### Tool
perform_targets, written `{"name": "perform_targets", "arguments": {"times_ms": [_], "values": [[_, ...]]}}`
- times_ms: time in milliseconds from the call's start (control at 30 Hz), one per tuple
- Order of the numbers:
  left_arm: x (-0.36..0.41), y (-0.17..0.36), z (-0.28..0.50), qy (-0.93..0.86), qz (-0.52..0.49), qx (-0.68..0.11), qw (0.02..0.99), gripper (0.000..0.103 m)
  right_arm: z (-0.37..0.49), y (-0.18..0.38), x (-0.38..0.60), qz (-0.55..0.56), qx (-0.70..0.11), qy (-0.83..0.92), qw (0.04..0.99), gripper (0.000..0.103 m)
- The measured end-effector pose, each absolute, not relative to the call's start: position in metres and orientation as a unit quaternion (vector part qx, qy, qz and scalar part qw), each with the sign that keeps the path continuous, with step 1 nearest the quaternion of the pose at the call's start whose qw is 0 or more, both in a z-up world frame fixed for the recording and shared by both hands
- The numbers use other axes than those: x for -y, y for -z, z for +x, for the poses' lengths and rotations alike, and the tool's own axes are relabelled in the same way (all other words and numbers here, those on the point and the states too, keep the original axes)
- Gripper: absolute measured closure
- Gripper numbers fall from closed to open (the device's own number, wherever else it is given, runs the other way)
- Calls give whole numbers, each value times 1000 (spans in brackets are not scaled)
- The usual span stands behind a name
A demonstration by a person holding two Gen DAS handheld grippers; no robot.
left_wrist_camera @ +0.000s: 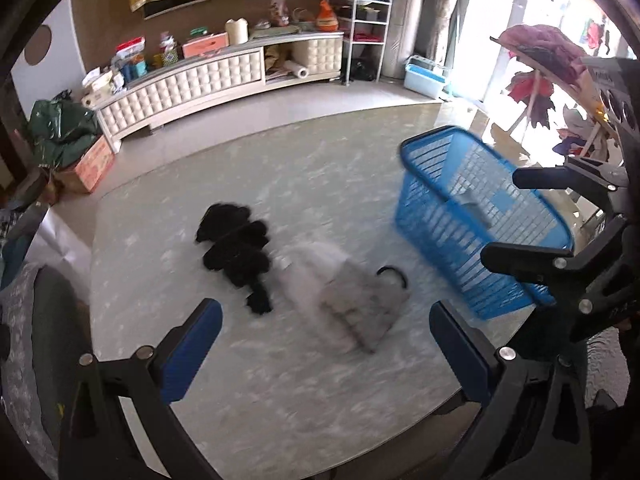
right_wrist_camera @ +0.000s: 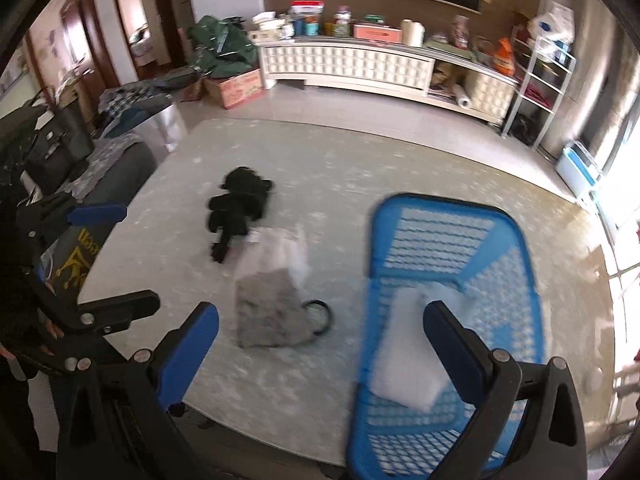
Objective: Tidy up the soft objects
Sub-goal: 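Move the right gripper back to the grey fuzzy pad on the table, then grasp the grey fuzzy pad with the right gripper and lift it over the basket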
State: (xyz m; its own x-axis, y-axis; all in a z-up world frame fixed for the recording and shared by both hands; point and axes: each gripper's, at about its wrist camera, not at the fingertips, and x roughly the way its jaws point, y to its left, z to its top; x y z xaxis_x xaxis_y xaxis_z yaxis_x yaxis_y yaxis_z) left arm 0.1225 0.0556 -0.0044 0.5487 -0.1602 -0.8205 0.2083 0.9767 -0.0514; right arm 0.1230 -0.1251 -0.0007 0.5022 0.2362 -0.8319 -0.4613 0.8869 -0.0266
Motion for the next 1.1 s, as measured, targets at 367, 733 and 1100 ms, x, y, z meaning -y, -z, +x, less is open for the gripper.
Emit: {"name": "perform_targets", "arguments": {"times_ms": [367, 733, 1100], "values": [[-114, 54, 115, 101, -14, -500, 860, 0, 132, 56, 47, -184, -492, -241, 816, 1], [-137, 98, 133, 95, -16, -526, 845, 0, 160, 119, 16, -207, -542, -227, 782, 16], [-137, 125, 157, 104, -22, -538, 836, 0, 189, 164, 21, -202, -585, -195, 761, 46]]}}
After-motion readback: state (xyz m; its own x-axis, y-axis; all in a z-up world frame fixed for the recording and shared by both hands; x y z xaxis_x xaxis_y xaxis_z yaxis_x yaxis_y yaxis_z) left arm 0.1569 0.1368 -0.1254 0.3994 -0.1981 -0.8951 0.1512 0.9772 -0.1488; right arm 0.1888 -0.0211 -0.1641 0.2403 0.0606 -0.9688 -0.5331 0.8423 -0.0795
